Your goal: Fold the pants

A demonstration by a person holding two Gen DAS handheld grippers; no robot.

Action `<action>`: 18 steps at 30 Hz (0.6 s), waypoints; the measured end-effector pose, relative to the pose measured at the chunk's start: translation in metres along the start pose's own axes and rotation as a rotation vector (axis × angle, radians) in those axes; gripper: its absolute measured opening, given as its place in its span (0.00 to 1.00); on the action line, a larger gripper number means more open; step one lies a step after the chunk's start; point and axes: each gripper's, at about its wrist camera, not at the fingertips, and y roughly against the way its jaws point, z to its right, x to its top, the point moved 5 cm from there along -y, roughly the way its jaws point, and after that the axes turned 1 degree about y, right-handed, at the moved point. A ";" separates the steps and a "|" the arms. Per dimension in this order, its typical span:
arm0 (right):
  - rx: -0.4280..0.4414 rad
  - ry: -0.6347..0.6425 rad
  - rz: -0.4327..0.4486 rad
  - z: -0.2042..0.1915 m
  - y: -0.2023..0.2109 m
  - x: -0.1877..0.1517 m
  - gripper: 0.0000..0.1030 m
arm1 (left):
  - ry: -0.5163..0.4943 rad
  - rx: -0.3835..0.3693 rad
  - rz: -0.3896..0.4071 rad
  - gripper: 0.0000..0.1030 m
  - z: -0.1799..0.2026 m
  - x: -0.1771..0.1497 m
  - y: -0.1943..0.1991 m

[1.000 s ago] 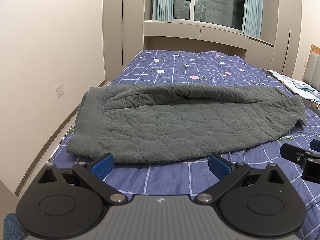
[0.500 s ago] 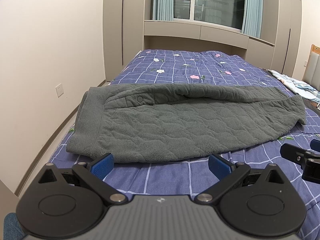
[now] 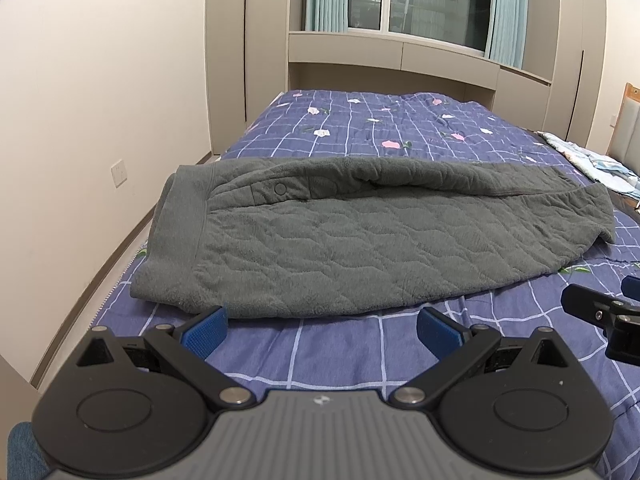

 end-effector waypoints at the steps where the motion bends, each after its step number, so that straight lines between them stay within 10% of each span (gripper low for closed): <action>1: 0.000 -0.001 -0.004 0.001 -0.001 0.001 1.00 | 0.001 0.003 -0.006 1.00 -0.001 0.001 -0.001; 18: -0.009 0.128 -0.165 -0.010 -0.059 0.031 1.00 | 0.046 0.112 -0.066 1.00 -0.040 0.048 -0.040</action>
